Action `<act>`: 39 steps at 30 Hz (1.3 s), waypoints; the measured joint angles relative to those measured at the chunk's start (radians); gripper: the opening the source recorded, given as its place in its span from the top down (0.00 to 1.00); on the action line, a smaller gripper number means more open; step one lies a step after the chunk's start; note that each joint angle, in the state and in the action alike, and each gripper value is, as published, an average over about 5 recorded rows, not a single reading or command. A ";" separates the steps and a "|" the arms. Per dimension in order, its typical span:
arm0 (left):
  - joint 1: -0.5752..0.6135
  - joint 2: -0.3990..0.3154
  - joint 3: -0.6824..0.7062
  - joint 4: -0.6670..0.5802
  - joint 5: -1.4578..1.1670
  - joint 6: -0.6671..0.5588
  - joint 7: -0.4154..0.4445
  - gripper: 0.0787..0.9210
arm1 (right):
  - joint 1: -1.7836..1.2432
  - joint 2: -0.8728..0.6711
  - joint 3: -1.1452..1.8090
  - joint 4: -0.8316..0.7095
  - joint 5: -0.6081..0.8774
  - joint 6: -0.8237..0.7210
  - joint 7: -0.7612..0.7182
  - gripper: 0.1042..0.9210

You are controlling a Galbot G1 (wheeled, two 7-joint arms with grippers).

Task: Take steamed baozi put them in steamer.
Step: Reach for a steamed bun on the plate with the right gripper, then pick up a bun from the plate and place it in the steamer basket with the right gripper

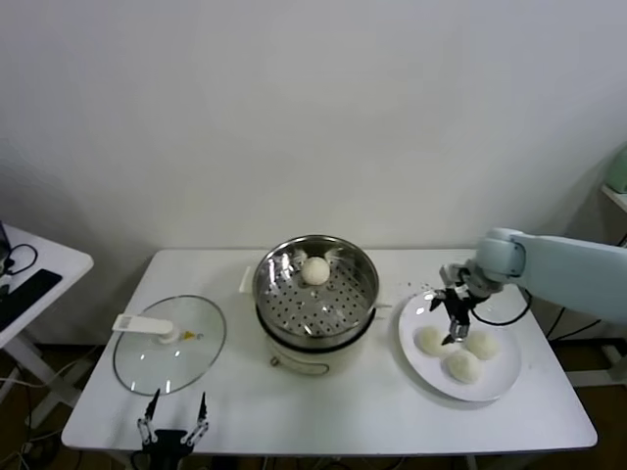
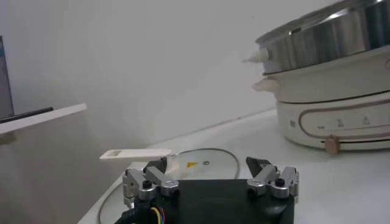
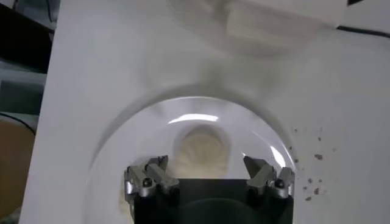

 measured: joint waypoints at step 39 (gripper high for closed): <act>-0.004 0.000 -0.007 0.011 0.013 -0.014 0.000 0.12 | -0.142 -0.007 0.146 -0.044 -0.110 -0.013 0.026 0.28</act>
